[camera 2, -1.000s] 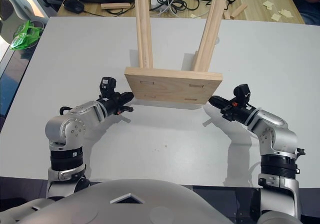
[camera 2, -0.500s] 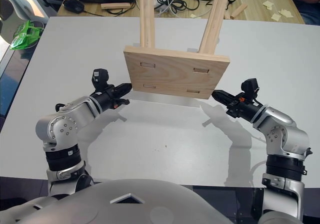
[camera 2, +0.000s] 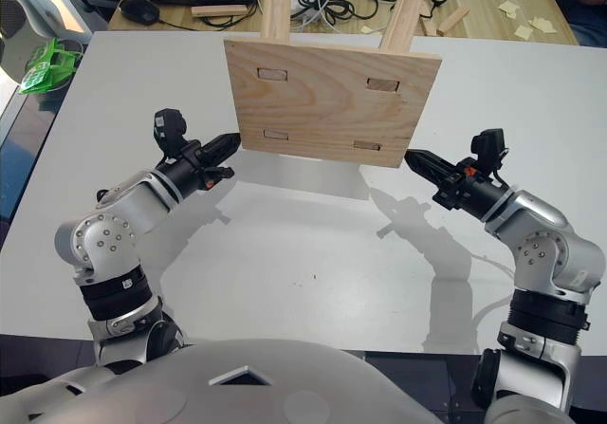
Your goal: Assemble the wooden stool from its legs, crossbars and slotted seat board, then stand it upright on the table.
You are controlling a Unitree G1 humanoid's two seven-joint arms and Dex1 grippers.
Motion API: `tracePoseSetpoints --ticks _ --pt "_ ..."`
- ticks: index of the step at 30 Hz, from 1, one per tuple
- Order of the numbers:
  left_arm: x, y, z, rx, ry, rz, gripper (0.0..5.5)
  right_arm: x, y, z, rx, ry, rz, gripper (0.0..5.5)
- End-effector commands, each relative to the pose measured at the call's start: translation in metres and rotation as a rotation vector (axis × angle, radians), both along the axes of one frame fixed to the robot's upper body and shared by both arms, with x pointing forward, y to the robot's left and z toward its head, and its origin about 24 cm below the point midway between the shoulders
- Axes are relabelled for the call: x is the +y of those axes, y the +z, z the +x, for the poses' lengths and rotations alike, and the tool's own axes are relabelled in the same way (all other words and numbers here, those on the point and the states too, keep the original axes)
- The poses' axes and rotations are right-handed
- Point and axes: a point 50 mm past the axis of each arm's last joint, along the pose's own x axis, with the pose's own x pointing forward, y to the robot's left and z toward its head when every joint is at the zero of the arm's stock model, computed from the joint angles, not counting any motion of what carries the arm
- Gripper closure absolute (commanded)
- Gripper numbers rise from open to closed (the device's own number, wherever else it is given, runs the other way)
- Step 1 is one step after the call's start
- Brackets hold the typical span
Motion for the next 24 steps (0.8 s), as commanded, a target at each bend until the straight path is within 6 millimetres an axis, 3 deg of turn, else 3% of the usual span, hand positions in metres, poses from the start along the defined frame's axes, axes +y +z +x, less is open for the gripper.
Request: tracePoseSetpoints --ticks 1,24 --pt "-0.045 0.032 -0.003 -0.116 -0.25 -0.218 5.45 0.038 0.029 0.01 -0.132 0.183 0.142 5.5" --pt "-0.041 0.058 0.003 -0.219 -0.214 -0.37 5.45 0.058 0.063 0.014 -0.191 0.217 0.281 5.5"
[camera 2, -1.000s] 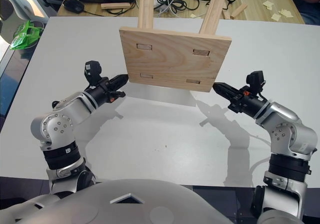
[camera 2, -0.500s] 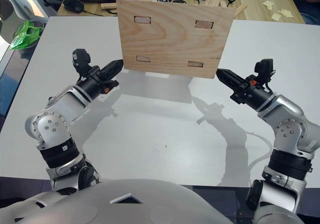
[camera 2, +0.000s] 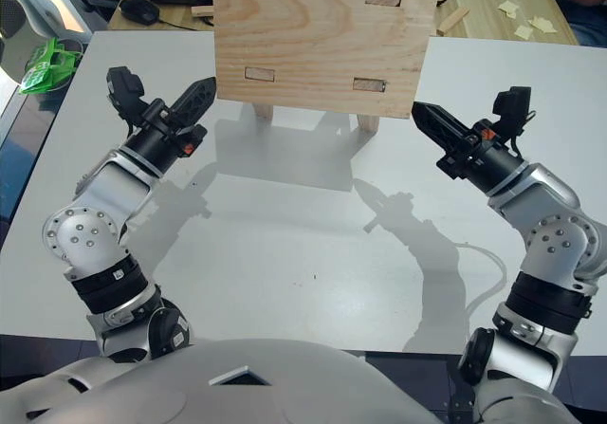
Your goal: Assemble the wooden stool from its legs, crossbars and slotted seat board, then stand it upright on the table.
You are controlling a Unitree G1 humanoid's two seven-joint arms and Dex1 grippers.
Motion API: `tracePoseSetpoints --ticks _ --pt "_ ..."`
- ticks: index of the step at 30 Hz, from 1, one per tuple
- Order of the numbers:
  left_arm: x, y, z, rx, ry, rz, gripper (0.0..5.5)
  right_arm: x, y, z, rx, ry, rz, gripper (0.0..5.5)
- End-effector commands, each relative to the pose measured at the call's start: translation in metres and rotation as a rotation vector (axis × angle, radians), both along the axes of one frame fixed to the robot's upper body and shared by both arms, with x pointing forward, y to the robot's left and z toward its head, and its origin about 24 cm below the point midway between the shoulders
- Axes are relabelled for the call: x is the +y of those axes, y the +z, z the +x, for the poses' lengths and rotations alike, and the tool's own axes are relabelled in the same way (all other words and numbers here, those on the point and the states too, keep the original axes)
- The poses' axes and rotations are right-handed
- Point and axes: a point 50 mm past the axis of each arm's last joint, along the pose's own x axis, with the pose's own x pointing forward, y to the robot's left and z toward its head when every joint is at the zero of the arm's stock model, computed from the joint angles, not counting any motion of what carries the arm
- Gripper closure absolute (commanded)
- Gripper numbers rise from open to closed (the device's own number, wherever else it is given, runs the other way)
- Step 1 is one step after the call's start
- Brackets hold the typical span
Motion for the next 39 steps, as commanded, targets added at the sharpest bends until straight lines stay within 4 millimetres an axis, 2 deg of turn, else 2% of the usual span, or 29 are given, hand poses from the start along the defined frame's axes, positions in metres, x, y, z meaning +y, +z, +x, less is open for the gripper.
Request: tracePoseSetpoints --ticks 1,20,27,29,31,36,39 --pt "-0.049 0.022 -0.006 -0.08 -0.292 -0.128 5.45 0.043 0.025 0.002 -0.109 0.242 0.12 5.5" --pt "-0.047 0.033 -0.002 -0.1 -0.269 -0.174 5.45 0.045 0.028 0.004 -0.108 0.245 0.167 5.5" --pt "-0.048 0.021 -0.002 -0.05 -0.257 -0.127 5.45 0.043 0.022 0.003 -0.091 0.228 0.146 5.5" --pt "-0.046 0.011 0.0 -0.013 -0.23 -0.075 5.45 0.04 0.016 0.004 -0.072 0.201 0.115 5.5" --pt "-0.039 -0.005 0.002 0.036 -0.163 0.013 5.45 0.03 0.002 0.007 -0.03 0.114 0.062 5.5" --pt "-0.015 -0.036 0.017 0.064 0.145 0.25 5.45 -0.014 -0.041 0.012 0.037 -0.308 -0.075 5.5" --pt "-0.006 -0.05 0.022 0.062 0.294 0.388 5.45 -0.028 -0.061 0.01 0.073 -0.474 -0.138 5.5"
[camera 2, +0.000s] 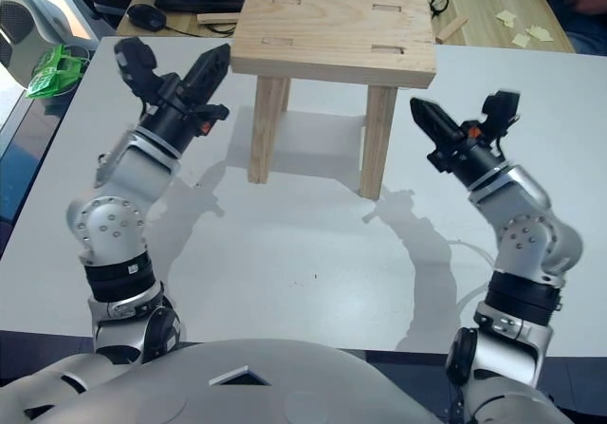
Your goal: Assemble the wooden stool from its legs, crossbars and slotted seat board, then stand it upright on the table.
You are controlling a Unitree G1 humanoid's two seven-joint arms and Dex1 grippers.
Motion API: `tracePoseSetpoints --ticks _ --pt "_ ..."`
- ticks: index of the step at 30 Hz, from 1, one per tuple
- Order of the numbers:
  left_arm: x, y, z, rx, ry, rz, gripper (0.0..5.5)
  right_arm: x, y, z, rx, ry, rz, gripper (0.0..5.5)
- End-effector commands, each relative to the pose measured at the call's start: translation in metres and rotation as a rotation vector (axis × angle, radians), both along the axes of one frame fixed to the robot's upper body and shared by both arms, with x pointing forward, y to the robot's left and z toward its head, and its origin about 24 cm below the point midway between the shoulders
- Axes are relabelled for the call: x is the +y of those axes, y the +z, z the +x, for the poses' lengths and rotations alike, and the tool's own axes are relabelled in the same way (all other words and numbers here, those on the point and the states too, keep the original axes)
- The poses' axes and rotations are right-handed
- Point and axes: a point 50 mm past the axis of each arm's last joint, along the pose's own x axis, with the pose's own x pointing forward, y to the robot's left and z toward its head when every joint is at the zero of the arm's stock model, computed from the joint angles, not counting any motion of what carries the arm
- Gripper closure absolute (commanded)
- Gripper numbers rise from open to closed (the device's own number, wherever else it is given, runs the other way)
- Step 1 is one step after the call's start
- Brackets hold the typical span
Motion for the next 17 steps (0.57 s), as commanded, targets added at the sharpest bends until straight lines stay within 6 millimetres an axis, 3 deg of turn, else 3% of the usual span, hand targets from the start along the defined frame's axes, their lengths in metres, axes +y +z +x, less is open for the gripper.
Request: tracePoseSetpoints --ticks 1,4,9,17 --pt "0.015 -0.049 0.001 0.151 0.202 0.192 5.45 -0.017 -0.021 -0.003 0.046 -0.207 -0.079 5.5" --pt "0.011 -0.057 0.006 0.165 0.266 0.256 5.45 -0.017 -0.036 -0.004 0.106 -0.33 -0.187 5.5" --pt "0.006 -0.074 0.014 0.22 0.343 0.282 5.45 -0.013 -0.051 -0.001 0.173 -0.386 -0.295 5.5" --pt "0.001 -0.071 0.021 0.139 0.344 0.168 5.45 -0.014 -0.056 0.007 0.159 -0.397 -0.305 5.5"
